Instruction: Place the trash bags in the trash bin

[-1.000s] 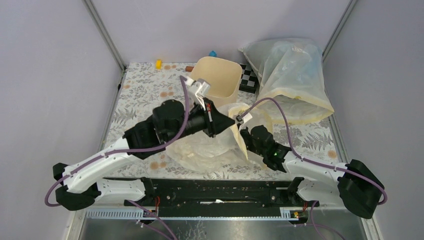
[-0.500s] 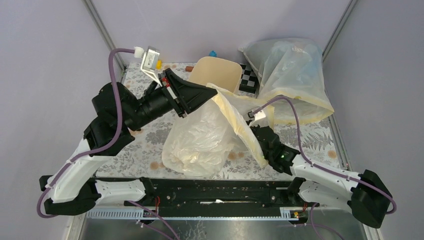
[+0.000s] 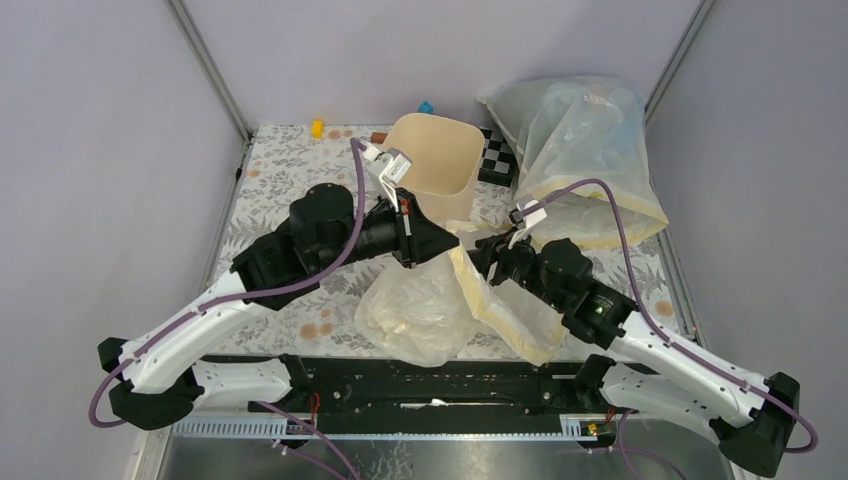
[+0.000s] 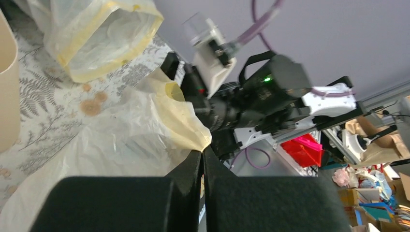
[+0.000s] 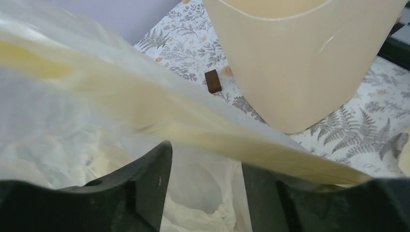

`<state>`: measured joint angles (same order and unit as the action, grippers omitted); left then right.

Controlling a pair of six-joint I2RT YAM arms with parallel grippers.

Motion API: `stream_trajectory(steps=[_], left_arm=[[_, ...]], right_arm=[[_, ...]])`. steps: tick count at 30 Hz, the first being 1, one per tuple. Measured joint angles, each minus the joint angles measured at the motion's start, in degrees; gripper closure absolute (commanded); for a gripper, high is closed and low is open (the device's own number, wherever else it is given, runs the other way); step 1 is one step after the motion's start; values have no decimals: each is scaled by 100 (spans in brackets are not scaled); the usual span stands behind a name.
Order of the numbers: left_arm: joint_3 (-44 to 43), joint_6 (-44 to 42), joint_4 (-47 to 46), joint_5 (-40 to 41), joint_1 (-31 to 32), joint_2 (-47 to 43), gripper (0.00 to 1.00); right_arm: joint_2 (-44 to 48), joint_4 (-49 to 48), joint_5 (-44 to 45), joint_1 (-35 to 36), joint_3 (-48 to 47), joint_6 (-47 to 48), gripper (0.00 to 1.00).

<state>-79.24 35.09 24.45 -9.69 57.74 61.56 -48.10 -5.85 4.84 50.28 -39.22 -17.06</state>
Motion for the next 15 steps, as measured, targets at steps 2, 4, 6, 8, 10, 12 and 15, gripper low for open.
stream_trajectory(steps=[2, 4, 6, 8, 10, 12, 15], left_arm=[[26, -44, 105, 7, -44, 46, 100], [26, -87, 173, 26, -122, 55, 100], [24, -127, 192, 39, -212, 55, 100], [24, -188, 249, 50, -291, 52, 100], [20, -229, 313, 74, -337, 52, 100], [13, -267, 361, 111, -380, 52, 100], [9, -321, 470, 114, -442, 44, 100]], right_arm=[[85, 234, -31, 0, -131, 59, 23], [188, 476, -13, 0, -214, 131, 17], [304, 713, 55, 0, -269, 219, 10], [444, 1010, 273, 0, -332, 330, 6], [599, 1300, 549, 2, -393, 411, 3], [767, 1526, 809, 2, -428, 479, 0], [1064, 1853, 1130, 2, -446, 546, 0]])
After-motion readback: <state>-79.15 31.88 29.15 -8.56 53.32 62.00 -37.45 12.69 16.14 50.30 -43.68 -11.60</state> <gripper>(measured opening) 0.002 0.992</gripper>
